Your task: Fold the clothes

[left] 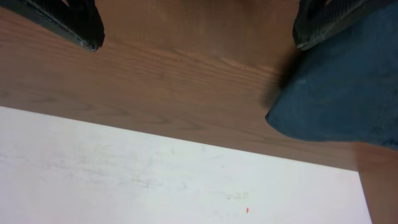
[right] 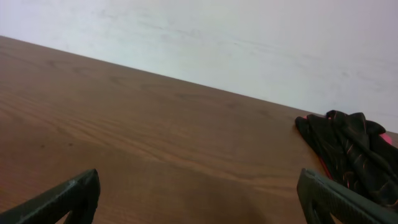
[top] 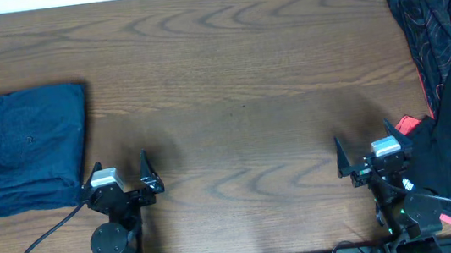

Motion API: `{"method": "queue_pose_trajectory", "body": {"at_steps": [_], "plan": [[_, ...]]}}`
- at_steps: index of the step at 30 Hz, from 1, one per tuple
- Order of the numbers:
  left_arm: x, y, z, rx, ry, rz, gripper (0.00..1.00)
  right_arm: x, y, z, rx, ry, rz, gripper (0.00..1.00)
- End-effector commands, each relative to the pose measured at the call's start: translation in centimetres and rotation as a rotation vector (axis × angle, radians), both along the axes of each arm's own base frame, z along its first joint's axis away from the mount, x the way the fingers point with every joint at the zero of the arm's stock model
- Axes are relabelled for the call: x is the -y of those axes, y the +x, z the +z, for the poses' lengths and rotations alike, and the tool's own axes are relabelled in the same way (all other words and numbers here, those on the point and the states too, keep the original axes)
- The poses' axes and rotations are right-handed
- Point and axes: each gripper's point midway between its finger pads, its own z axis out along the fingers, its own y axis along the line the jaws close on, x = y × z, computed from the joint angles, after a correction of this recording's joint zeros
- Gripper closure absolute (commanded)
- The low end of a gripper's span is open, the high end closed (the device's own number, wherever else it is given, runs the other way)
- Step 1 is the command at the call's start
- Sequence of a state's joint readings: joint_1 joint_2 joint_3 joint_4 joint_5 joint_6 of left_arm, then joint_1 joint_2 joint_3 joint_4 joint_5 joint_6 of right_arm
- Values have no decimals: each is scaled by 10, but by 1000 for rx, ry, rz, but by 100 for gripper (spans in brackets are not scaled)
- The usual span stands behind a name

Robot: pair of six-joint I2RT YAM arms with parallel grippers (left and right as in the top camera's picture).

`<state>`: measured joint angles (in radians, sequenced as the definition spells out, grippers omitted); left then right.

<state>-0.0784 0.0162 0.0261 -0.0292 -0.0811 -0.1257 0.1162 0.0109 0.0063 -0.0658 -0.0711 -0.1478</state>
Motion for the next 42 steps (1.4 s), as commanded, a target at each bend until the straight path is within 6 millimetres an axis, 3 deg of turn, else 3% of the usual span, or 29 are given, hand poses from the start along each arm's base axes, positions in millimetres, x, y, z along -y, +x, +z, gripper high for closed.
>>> {"method": "queue_pose_trajectory", "body": {"at_steps": [1, 42], "plan": [[-2, -1, -20, -62, 21, 7, 2, 1, 0, -1, -2, -14, -5, 1], [-2, 0, -22, -68, 22, 7, 2, 1, 0, -2, -6, 3, -2, 1]]}}
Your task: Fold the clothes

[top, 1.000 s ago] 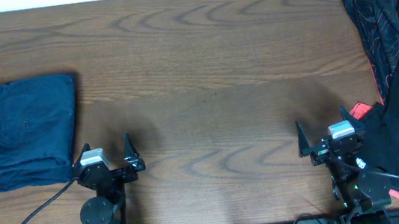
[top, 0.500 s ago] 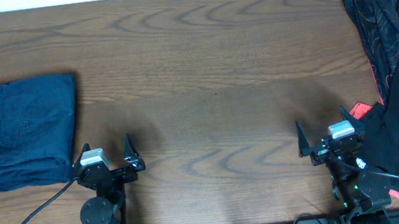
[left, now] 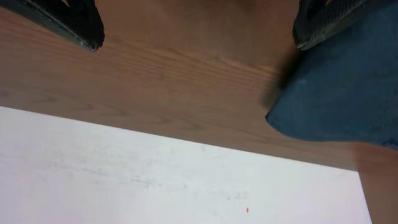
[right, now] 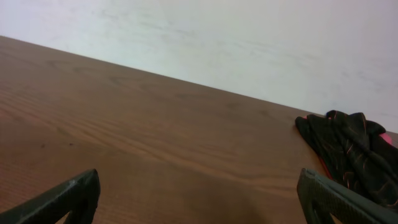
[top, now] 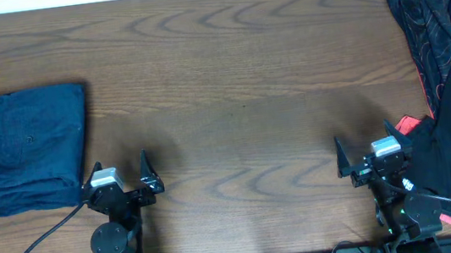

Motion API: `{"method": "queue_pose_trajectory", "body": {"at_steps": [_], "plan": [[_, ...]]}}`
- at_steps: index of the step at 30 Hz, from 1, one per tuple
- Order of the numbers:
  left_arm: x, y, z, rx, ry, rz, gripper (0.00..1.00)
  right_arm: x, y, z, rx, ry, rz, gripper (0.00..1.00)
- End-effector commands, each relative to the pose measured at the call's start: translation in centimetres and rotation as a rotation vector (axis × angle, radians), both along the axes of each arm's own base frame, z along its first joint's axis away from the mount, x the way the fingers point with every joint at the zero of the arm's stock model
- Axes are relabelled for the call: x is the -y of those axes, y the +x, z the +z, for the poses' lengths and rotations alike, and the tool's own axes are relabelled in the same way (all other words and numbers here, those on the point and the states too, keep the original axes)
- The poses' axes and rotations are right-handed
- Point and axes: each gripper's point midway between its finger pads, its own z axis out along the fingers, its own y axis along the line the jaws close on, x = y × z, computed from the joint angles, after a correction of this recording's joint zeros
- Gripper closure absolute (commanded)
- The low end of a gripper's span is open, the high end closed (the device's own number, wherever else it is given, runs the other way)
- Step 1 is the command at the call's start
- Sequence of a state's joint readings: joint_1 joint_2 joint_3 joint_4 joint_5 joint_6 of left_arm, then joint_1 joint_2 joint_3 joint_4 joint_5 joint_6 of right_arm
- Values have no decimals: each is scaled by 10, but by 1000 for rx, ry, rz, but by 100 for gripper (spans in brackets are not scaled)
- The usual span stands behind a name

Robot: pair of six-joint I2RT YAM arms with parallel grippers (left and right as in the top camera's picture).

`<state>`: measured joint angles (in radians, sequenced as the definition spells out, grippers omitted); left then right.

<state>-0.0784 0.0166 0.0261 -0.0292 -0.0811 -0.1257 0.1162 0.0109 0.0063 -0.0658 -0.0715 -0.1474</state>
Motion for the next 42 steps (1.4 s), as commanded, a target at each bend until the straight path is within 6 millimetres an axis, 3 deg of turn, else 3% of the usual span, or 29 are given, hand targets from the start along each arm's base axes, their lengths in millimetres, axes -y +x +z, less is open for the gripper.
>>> {"method": "queue_pose_trajectory", "body": {"at_steps": [1, 6, 10, 19, 26, 31, 33, 36, 39, 42], "plan": [[-2, 0, -23, -74, 22, 6, 2, 1, 0, -2, -10, 20, -4, 1], [11, 0, -31, -118, -38, -58, 2, 3, 0, -1, -21, 85, -20, 1], [10, -4, -40, -218, -34, -54, 2, 20, 0, 1, -51, 129, -127, 1], [10, -2, -13, -434, -25, -48, 2, 53, -5, 0, -279, 113, -340, 1], [10, -11, -4, -719, -15, -44, 2, 65, 2, -26, -596, 40, -449, 1], [31, -15, -1, -802, -71, -151, 2, 54, 18, -45, -723, 28, -404, 1], [32, -15, -2, -805, -75, -158, 2, 63, 16, -58, -771, 10, -463, 1], [32, -15, -1, -804, -75, -158, 2, 92, 5, -76, -830, 18, -678, 1], [32, -16, -2, -807, -74, -158, 2, 105, -3, -93, -895, 13, -775, 5], [32, -16, -2, -807, -74, -158, 2, 110, -8, -107, -956, -5, -800, 16]]}}
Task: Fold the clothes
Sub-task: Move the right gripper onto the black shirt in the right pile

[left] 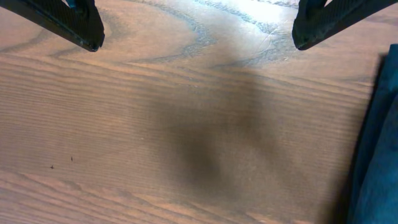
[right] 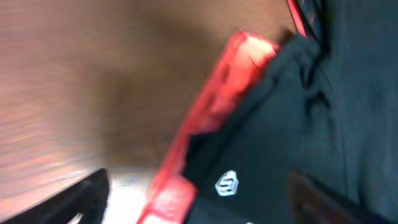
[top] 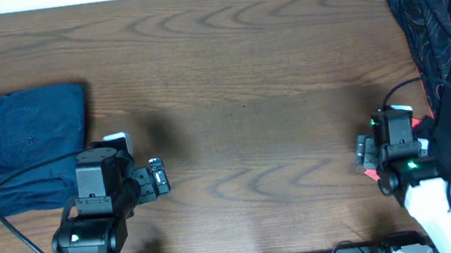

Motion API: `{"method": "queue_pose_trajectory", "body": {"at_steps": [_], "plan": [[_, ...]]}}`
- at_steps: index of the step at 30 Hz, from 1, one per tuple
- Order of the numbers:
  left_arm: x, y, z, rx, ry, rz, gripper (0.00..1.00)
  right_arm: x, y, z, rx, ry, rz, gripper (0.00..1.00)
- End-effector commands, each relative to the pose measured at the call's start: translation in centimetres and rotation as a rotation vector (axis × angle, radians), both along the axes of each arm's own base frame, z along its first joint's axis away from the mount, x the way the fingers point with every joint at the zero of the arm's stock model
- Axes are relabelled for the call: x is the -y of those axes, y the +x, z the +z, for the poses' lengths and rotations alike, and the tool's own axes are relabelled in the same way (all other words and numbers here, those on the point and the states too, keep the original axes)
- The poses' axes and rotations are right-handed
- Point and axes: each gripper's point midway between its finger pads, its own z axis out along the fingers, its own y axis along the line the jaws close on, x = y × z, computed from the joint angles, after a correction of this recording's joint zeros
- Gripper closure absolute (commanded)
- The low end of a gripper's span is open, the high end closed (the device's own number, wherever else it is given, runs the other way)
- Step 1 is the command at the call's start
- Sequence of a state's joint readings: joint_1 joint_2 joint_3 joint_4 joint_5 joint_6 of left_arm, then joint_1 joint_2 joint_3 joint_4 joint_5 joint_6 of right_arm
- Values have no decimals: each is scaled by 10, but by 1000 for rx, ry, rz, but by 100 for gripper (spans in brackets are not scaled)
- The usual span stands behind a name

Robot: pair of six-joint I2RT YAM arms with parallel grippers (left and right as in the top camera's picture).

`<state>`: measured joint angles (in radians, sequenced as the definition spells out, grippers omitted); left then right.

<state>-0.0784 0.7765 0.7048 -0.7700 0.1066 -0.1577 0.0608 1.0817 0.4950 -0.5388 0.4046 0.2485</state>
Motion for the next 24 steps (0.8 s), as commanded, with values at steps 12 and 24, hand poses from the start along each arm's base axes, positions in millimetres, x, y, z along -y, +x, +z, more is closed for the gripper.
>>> {"method": "queue_pose_trajectory", "body": {"at_steps": [12, 24], "plan": [[1, 1, 7, 10, -16, 1, 2, 34, -18, -22, -93, -25, -223, 26], [1, 0, 7, 6, -16, 1, 2, 25, -17, -27, -100, 43, -209, 32]]}}
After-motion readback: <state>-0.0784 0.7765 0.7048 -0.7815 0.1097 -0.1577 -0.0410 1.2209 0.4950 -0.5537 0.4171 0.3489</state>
